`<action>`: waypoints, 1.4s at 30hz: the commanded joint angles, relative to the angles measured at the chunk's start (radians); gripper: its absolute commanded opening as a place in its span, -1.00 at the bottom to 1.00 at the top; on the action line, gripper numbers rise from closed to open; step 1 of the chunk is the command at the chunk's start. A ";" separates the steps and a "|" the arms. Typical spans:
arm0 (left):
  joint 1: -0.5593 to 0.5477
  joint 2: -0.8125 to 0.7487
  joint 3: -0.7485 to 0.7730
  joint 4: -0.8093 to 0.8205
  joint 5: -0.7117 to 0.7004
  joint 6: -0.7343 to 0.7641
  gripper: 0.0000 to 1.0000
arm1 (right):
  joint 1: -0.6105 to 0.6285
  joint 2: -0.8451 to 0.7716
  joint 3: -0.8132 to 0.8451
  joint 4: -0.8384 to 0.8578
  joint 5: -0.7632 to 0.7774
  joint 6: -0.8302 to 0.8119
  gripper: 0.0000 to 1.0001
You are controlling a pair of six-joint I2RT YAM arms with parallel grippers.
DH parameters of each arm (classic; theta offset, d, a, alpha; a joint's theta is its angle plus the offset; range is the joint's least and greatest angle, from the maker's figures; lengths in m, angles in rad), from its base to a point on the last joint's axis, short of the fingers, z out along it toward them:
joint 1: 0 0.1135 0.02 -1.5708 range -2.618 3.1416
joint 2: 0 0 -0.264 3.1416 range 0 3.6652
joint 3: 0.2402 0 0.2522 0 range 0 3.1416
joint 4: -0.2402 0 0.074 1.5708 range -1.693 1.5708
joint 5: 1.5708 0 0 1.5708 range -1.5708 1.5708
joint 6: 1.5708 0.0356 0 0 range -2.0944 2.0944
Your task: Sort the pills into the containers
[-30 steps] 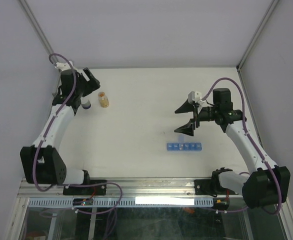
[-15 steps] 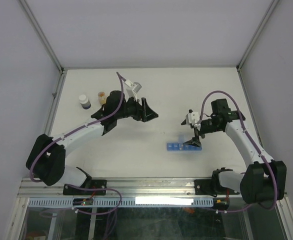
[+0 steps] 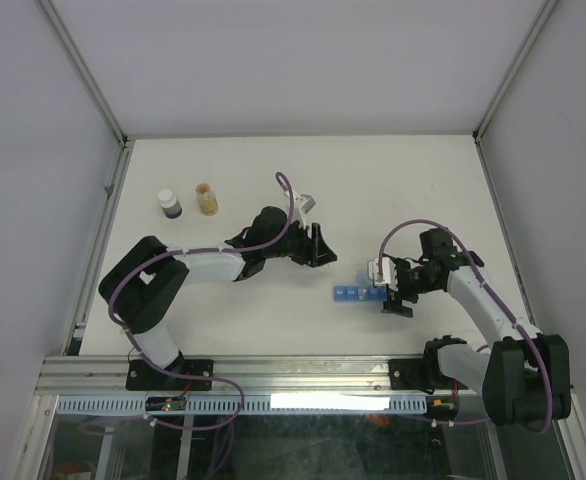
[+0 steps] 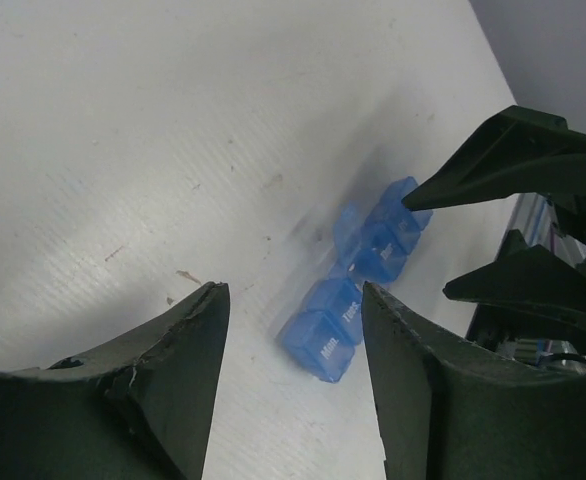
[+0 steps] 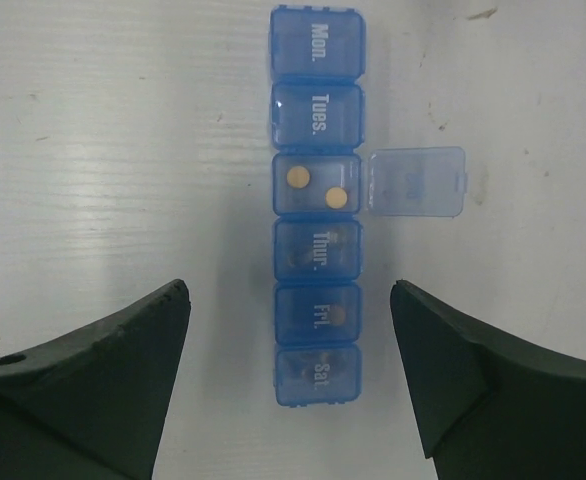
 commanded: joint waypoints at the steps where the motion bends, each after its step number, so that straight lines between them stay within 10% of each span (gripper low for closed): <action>1: -0.025 0.075 0.068 0.088 -0.038 0.030 0.09 | -0.012 0.089 0.009 0.047 0.034 0.018 0.60; 42: -0.109 0.400 0.326 0.018 0.056 0.071 -0.22 | 0.023 0.164 -0.038 0.185 0.128 0.067 0.01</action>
